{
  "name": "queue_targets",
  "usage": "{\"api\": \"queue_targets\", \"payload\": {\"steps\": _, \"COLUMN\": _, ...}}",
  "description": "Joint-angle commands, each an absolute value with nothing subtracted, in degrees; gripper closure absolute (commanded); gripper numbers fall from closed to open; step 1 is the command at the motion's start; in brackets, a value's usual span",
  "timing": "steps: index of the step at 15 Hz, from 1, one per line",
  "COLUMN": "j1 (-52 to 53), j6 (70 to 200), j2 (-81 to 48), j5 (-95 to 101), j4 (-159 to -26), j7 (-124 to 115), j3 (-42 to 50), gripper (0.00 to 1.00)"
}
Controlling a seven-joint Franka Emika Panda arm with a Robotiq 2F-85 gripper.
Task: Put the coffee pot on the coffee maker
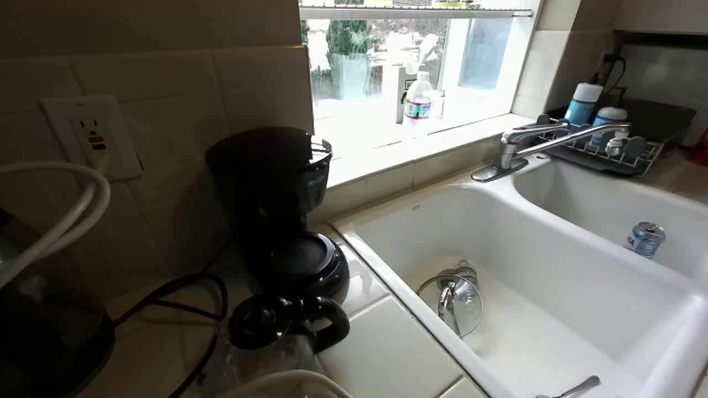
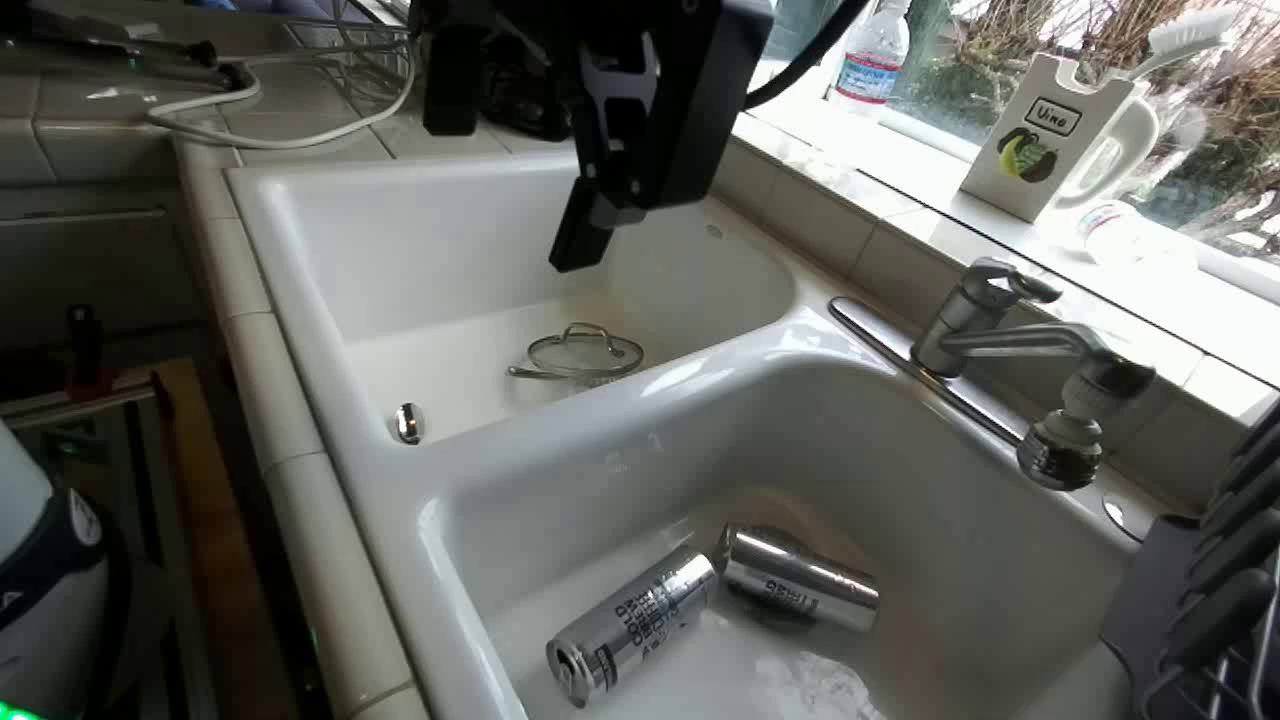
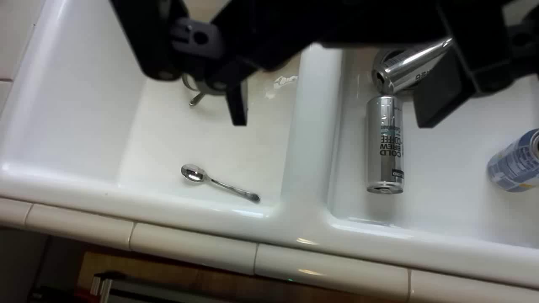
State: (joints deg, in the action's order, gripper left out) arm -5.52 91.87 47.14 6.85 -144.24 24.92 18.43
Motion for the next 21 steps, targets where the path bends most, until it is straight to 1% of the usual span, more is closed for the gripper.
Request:
{"api": "queue_targets", "payload": {"steps": 1, "j1": -5.5, "j6": 91.8, "j2": 47.1, "j5": 6.8, "j4": -144.1, "j7": 24.9, "j3": 18.4, "gripper": 0.0}}
{"api": "queue_targets", "payload": {"steps": 9, "j1": -5.5, "j6": 91.8, "j2": 47.1, "j5": 6.8, "j4": -144.1, "j7": 24.9, "j3": 18.4, "gripper": 0.0}}
{"api": "queue_targets", "payload": {"steps": 11, "j1": -3.4, "j6": 89.9, "j2": 45.9, "j5": 3.9, "j4": -141.9, "j7": 24.8, "j3": 17.3, "gripper": 0.0}}
{"api": "queue_targets", "payload": {"steps": 17, "j1": 7.0, "j6": 84.9, "j2": 40.3, "j5": -9.2, "j4": -133.3, "j7": 18.8, "j3": 5.2, "gripper": 0.0}}
{"api": "queue_targets", "payload": {"steps": 21, "j1": 12.7, "j6": 86.5, "j2": 32.8, "j5": -10.9, "j4": -128.1, "j7": 15.2, "j3": -5.6, "gripper": 0.0}}
